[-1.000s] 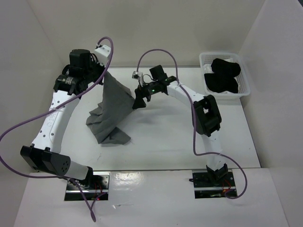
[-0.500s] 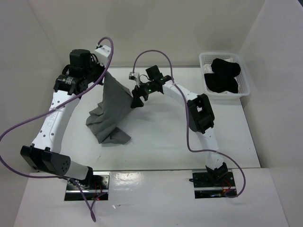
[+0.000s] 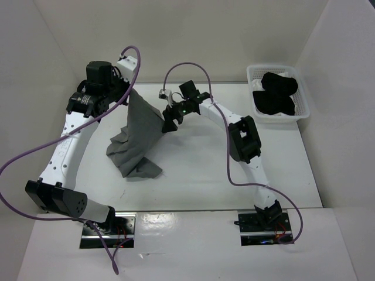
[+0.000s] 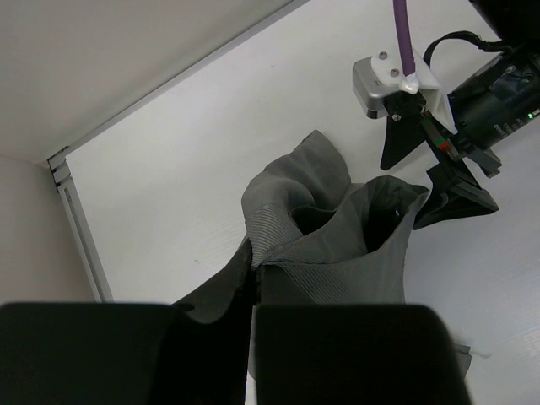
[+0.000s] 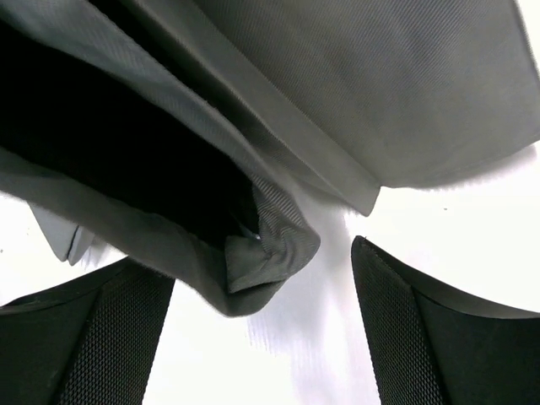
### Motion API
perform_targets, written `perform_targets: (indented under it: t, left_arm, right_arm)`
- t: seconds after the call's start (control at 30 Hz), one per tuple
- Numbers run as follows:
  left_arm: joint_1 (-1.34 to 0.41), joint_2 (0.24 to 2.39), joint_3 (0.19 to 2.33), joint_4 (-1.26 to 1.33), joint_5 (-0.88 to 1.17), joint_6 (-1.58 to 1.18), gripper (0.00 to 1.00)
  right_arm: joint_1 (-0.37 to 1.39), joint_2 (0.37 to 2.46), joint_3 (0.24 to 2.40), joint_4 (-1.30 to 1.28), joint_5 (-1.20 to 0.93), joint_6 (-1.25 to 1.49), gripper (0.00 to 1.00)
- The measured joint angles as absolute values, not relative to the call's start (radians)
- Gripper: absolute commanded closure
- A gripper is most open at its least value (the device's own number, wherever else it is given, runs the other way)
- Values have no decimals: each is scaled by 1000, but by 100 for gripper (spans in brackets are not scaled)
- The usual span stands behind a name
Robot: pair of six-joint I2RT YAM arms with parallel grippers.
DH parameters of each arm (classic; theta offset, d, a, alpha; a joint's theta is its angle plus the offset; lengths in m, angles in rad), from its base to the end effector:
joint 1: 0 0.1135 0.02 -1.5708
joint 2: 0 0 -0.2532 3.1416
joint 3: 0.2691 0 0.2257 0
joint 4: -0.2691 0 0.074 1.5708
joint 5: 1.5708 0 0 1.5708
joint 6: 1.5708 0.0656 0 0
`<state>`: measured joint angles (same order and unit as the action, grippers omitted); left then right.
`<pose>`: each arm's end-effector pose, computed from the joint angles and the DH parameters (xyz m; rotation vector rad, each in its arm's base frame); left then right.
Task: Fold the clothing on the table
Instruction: Flatten the skirt out
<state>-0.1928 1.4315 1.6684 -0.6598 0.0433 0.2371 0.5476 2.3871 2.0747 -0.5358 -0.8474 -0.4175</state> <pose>0.3032 -0.0621 0.4164 0.4524 1.9413 -0.0146 0.4078 0.3063 0.1891 -1.3945 1.8292 1.0762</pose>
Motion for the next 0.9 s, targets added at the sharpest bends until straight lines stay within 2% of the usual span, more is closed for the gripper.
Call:
perform_targets:
  t: [0.13, 0.23, 0.27, 0.3, 0.33, 0.4, 0.43, 0.5, 0.57, 0.7, 0.9]
  left_arm:
    - [-193, 1431, 1668, -660, 43, 237, 98]
    - [-193, 1431, 1668, -660, 43, 237, 98]
    - [-193, 1431, 1668, -660, 43, 237, 98]
    - [-193, 1431, 1668, -660, 43, 237, 98]
    - [-193, 1431, 1668, -660, 43, 237, 98]
    - [-193, 1431, 1668, -661, 43, 237, 98]
    - [-193, 1431, 1668, -661, 43, 237, 98]
    - [-193, 1431, 1668, -661, 43, 237, 98]
    - [-193, 1431, 1668, -661, 41, 237, 98]
    - [-193, 1431, 1666, -658, 26, 237, 98]
    - [-193, 1431, 1664, -640, -7, 236, 98]
  right_arm:
    - [553, 2413, 2096, -557, -864, -419, 14]
    - [561, 2424, 2103, -570, -887, -423, 21]
    - [566, 2428, 2103, -574, -896, -424, 35]
    - [569, 2430, 2103, -578, -901, -432, 43]
    - [572, 2431, 2104, -585, -904, -433, 59]
    - [579, 2432, 2113, -601, -912, -438, 73]
    - [583, 2432, 2120, -608, -914, -440, 84]
    - [587, 2432, 2135, -620, -913, -445, 92]
    - [590, 2426, 2137, -628, -904, -451, 96]
    - [580, 2373, 2105, -648, -868, -454, 97]
    - [524, 2122, 2027, -667, -777, -454, 97]
